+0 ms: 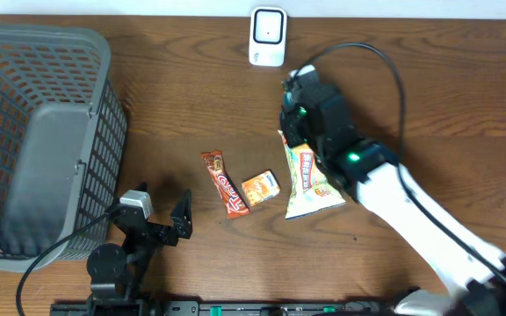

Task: Scan the item barcode
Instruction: 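Carry the blue bottle up to the white scanner and hold it there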

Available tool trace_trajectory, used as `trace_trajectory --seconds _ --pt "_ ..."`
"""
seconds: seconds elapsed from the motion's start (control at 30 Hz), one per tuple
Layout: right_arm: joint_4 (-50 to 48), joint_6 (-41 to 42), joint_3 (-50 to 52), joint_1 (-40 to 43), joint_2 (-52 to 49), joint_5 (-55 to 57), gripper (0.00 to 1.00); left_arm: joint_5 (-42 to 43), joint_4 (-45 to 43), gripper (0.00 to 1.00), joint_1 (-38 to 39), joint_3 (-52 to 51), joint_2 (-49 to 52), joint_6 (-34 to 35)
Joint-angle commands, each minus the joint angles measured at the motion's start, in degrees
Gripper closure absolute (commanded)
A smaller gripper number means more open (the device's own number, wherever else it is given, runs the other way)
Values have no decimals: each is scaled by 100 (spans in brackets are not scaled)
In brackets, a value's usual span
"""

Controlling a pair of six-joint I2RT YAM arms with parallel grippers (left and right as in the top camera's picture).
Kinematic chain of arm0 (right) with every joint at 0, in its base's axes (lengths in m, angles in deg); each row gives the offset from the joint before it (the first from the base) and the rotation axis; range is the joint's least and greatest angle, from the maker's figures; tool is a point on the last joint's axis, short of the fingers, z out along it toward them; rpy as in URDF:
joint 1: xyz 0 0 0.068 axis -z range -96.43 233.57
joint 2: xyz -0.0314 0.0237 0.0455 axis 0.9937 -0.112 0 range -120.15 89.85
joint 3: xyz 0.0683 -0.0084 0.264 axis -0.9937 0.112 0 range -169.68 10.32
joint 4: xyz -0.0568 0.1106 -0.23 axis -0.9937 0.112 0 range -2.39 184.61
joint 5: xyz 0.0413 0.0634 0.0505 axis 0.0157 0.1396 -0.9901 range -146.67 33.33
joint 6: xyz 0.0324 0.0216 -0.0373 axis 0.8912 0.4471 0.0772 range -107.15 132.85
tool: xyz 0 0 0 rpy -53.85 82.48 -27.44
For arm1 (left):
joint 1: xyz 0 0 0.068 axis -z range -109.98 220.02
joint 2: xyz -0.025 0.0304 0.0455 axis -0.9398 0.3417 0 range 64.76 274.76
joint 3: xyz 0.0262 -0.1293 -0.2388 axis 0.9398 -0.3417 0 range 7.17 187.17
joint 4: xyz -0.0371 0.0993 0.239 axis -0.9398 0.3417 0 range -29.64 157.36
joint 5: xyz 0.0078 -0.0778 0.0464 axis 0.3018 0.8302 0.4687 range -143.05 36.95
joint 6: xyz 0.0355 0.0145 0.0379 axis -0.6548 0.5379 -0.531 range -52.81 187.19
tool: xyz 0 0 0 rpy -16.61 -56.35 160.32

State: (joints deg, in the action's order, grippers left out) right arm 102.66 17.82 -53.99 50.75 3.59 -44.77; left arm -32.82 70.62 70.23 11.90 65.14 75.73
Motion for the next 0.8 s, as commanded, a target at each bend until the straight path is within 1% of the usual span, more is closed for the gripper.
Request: trace_trajectory --seconds 0.0,0.1,0.33,0.47,0.57,0.77 --pt "-409 -581 -201 17 -507 1213 87 -13 166 2 -13 -87 -7 -98" --pt "-557 -837 -474 17 -861 1499 88 -13 166 2 -13 -87 -7 -98" --pt "-612 -1482 -1687 96 -1700 2166 88 -15 166 2 -13 -85 -7 -98" --pt "-605 -1655 -2581 208 -2398 2350 87 -13 166 2 -13 -85 -7 -98" --pt "-625 -1934 -3388 214 -3082 2570 86 -13 166 2 -13 -85 -7 -98" --pt "-1163 -2922 -5084 208 -4603 3497 85 -13 166 2 -13 -87 -7 -98"
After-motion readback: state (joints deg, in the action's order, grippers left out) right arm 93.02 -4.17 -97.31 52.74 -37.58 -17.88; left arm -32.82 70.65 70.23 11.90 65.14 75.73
